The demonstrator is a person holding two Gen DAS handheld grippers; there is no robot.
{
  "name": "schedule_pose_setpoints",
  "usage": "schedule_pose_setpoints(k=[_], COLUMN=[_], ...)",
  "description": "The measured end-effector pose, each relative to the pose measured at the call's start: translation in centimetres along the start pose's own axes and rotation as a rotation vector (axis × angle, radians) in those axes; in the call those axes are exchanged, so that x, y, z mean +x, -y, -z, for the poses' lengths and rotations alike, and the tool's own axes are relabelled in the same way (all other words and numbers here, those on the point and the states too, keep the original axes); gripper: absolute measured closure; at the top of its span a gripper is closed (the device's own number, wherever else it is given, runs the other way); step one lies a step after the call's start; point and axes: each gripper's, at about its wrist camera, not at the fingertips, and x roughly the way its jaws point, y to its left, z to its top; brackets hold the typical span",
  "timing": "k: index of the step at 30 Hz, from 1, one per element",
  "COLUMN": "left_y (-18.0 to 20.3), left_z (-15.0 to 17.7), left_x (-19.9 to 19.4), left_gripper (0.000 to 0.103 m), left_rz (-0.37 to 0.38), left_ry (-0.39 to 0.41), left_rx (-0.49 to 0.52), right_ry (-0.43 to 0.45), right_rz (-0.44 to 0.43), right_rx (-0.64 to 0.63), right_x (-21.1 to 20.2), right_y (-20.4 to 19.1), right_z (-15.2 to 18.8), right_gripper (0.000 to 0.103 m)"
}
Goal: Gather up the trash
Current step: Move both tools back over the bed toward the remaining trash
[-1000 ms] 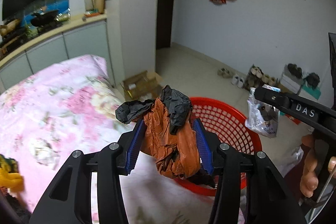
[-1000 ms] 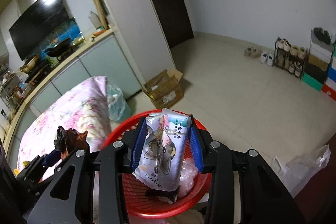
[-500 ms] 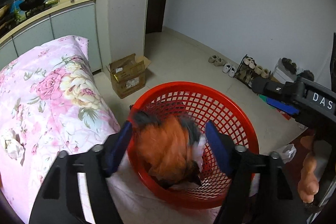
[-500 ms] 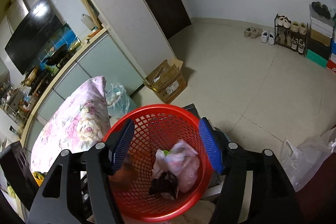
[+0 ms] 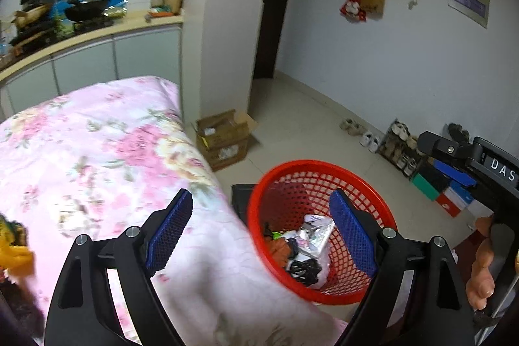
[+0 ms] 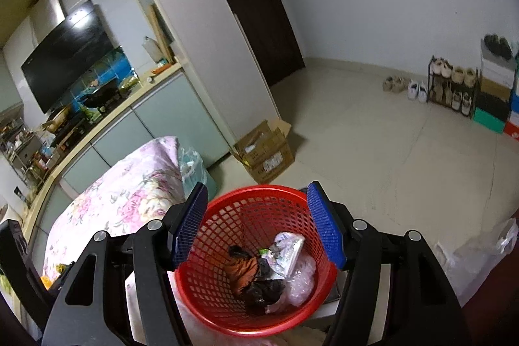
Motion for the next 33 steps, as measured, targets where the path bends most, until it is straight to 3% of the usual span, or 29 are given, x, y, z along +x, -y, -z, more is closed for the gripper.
schedule_pose_setpoints(k=[8,19,33], left_y=[-2.4,-7.5,-16.3], left_z=[0.2,1.9,7.5], left_x=[-4.0,-9.5,-16.5], left_gripper=[0.020,0.020,0.017], left_rz=[-0.048,-0.153,-0.408], left_ry=[0.057,0.108,0.128], left_rx=[-0.039,-0.098,-0.186], right_ry=[0.067,0.055,0.036], right_rz=[-0.052,-0.145,-0.194], right_rx=[-0.106,-0.248,-0.326], right_x=[-2.5,-3.6,-4.2], right_y=[-3.7,-8.0,-11.3], right_z=[0.6,3.1,5.4], right_gripper=[0.038,0.038,0.031])
